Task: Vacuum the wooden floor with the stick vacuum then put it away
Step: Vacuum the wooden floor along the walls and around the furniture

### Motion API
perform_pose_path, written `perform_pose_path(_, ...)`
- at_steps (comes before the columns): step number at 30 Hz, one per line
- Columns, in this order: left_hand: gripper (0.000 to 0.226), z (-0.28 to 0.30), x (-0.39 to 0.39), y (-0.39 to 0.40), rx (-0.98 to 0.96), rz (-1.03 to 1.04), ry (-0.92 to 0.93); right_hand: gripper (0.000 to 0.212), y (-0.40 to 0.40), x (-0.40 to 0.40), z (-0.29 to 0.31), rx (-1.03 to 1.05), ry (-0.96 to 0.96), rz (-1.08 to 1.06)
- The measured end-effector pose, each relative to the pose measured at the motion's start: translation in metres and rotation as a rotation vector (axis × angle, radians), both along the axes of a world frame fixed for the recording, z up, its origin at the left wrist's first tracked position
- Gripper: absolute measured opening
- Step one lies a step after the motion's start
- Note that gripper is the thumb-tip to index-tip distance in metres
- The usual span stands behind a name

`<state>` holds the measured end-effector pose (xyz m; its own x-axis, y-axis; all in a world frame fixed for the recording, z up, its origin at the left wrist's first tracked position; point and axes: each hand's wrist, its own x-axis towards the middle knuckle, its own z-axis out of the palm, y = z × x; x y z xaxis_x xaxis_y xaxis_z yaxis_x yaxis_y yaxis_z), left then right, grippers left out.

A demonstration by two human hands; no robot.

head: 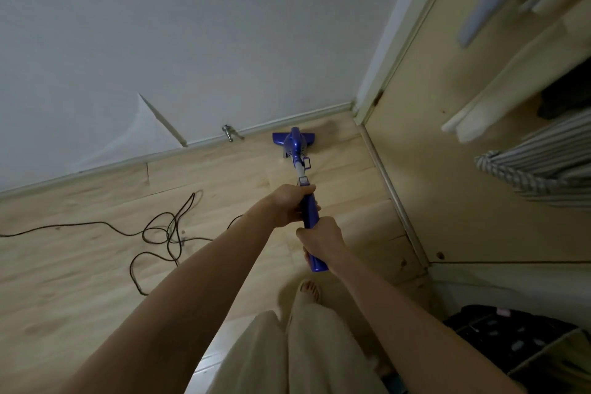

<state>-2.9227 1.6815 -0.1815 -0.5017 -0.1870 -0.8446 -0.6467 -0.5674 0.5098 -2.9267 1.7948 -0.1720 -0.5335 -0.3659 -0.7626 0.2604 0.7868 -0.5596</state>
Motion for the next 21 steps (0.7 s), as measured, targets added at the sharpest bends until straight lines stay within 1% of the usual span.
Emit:
perform_pose_path(3, 0.041, 0.001, 0.015, 0.009, 0.013, -0.019, 0.003, 0.02, 0.009, 0.015, -0.002, 0.033, 0.02, 0.01)
perform_pose_path(6, 0.041, 0.003, 0.037, 0.019, 0.027, -0.049, 0.004, 0.023, 0.024, 0.038, 0.003, 0.033, -0.005, -0.008)
perform_pose_path(9, 0.038, 0.009, 0.069, 0.032, 0.039, -0.091, 0.009, 0.024, 0.039, 0.069, 0.01, 0.039, -0.022, -0.022)
perform_pose_path(15, 0.032, 0.019, 0.14, 0.057, 0.072, -0.164, 0.051, 0.03, 0.066, 0.143, 0.021, 0.063, 0.01, -0.038)
perform_pose_path(18, 0.039, 0.025, 0.176, 0.068, 0.064, -0.166, 0.05, 0.026, 0.077, 0.179, 0.034, 0.085, 0.011, -0.06)
perform_pose_path(21, 0.039, 0.034, 0.207, 0.077, 0.053, -0.16, 0.033, 0.031, 0.084, 0.211, 0.047, 0.067, -0.028, -0.091)
